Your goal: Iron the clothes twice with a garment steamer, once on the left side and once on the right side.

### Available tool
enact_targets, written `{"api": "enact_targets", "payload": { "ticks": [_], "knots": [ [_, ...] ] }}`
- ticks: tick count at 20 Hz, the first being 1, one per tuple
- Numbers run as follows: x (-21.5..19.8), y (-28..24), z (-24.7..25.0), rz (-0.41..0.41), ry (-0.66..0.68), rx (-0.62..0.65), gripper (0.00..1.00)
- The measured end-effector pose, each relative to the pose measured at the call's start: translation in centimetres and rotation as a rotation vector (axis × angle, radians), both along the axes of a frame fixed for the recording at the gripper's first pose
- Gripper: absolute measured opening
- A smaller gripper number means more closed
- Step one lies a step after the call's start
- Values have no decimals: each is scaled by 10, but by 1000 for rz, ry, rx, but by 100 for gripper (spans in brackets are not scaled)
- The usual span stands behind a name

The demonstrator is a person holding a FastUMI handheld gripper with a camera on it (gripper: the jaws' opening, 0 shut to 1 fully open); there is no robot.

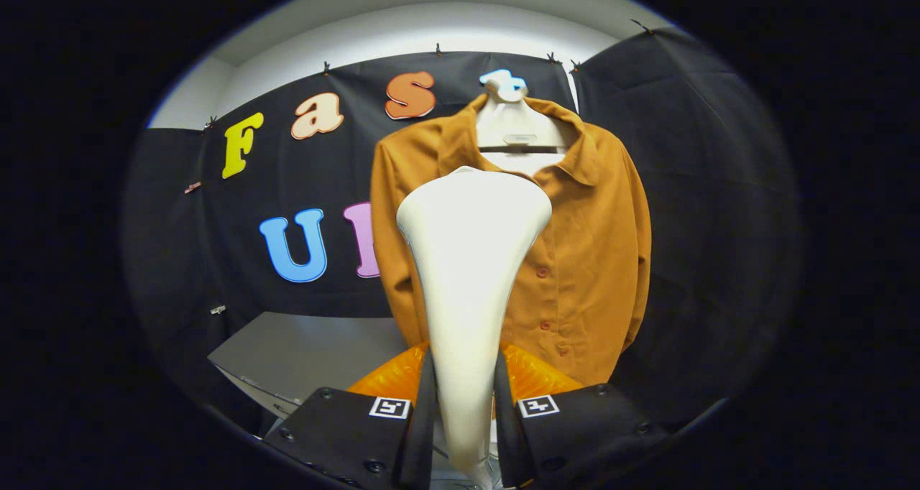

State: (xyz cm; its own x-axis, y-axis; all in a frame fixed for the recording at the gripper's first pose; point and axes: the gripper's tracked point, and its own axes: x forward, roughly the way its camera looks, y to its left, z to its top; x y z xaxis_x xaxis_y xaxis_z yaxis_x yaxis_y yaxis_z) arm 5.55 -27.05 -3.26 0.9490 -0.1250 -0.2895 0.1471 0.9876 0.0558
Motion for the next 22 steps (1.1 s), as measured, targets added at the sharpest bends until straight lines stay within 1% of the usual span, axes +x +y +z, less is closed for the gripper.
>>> {"api": "enact_targets", "payload": {
  "ticks": [4,6,11,13,15,18,22],
  "knots": [
    [3,62,35,20,-95,-59,40],
    [2,93,44,23,-127,-69,40],
    [-11,167,56,34,-160,-27,40],
    [-17,187,56,28,-167,-8,39],
    [-26,206,55,37,-166,-16,40],
    [-36,234,51,84,-167,-45,40],
    [-41,253,54,115,-173,-99,39]
  ]
}}
